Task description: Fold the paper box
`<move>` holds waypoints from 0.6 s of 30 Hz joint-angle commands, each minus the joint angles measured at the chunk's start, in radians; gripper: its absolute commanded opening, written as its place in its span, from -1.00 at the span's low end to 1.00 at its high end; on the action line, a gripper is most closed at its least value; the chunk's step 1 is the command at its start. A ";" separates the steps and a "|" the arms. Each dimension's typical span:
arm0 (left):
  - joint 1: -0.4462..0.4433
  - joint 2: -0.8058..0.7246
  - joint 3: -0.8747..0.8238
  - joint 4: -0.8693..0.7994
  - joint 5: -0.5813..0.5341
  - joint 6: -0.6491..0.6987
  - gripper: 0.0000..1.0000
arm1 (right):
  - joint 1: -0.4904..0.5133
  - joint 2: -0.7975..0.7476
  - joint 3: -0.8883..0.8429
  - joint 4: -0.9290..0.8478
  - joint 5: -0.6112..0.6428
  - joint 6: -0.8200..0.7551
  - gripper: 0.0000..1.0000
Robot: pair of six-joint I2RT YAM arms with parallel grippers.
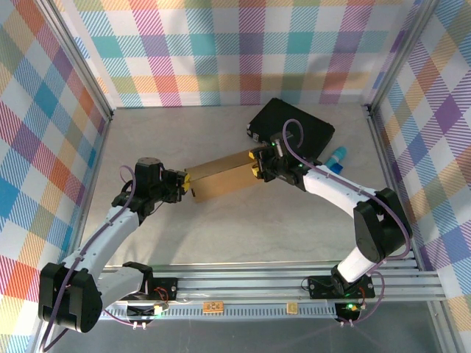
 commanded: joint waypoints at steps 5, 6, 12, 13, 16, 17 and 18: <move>0.003 0.030 0.001 -0.129 -0.008 0.032 -0.67 | -0.088 -0.089 0.045 -0.282 -0.009 -0.242 0.34; 0.003 0.030 0.004 -0.134 -0.009 0.039 -0.68 | -0.108 -0.101 0.052 -0.298 -0.022 -0.276 0.37; 0.003 0.033 0.012 -0.145 -0.015 0.059 -0.68 | -0.216 -0.093 0.018 -0.265 -0.183 -0.399 0.42; 0.003 0.033 0.014 -0.148 -0.016 0.060 -0.69 | -0.223 -0.074 0.023 -0.245 -0.217 -0.408 0.42; 0.002 0.035 0.023 -0.162 -0.020 0.072 -0.69 | -0.220 -0.035 0.081 -0.223 -0.246 -0.453 0.43; 0.003 0.035 0.028 -0.169 -0.024 0.078 -0.69 | -0.220 -0.030 0.103 -0.224 -0.246 -0.468 0.44; 0.003 0.037 0.034 -0.172 -0.026 0.085 -0.69 | -0.219 -0.026 0.120 -0.229 -0.241 -0.481 0.44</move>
